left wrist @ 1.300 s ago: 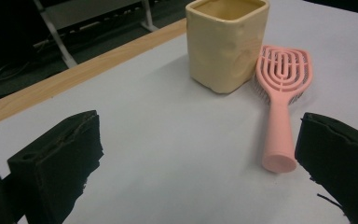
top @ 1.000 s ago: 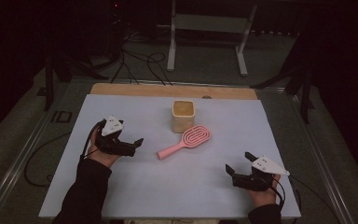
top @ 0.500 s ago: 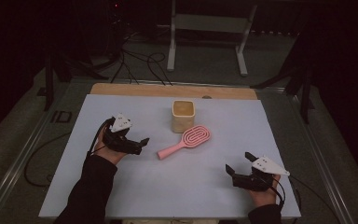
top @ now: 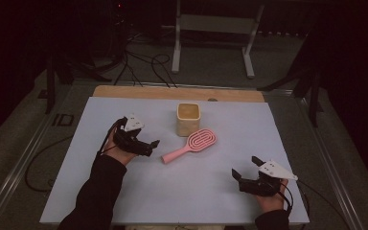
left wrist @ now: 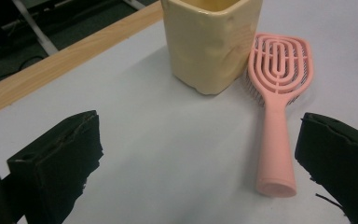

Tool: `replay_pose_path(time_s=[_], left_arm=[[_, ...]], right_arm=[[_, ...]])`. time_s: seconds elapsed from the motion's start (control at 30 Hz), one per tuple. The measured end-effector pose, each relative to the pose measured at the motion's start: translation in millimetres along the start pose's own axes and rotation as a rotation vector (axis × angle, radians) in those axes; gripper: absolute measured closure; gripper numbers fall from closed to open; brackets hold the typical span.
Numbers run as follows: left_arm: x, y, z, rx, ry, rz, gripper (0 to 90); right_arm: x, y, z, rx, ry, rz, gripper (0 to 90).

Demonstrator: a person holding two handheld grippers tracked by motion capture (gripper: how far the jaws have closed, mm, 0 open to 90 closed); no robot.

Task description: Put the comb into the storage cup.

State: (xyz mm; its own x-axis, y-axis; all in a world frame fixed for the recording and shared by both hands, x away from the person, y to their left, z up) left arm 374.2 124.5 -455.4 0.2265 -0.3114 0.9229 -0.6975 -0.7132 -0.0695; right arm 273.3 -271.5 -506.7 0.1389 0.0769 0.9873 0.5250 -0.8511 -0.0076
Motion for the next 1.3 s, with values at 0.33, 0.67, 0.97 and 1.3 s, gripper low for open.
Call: replay_pose_path(time_s=[0.33,0.67,0.97,1.3], left_arm=[[0.7,5.4,15.8,-0.023,-0.051,0.020,0.9],[2.1,8.4,28.2,-0.043,-0.087,0.013,0.8],[5.1,10.7,41.3,-0.061,-0.122,0.008,0.8],[-1.0,17.7,62.1,-0.085,-0.193,0.015,0.9]], right_arm=[[-0.3,-1.2,0.5,0.002,-0.001,0.001,8.6],[-0.3,-0.4,0.2,0.005,-0.001,0.003,8.6],[-0.2,0.7,-0.3,0.002,-0.001,0.004,8.6],[-1.0,1.8,0.0,-0.001,-0.004,0.007,8.6]])
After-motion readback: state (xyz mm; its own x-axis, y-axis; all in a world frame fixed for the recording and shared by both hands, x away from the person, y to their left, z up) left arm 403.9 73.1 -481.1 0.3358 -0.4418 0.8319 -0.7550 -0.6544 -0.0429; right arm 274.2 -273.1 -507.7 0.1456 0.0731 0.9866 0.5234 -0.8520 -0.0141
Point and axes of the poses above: each handheld gripper's, and its own axes: z roughly forward along the jaws, x roughly out of its top, y roughly to its right, the point moved 3 cm from there along z, roughly forward along the jaws, and after that the axes turned 15 degrees about y, right-handed, at the moved point
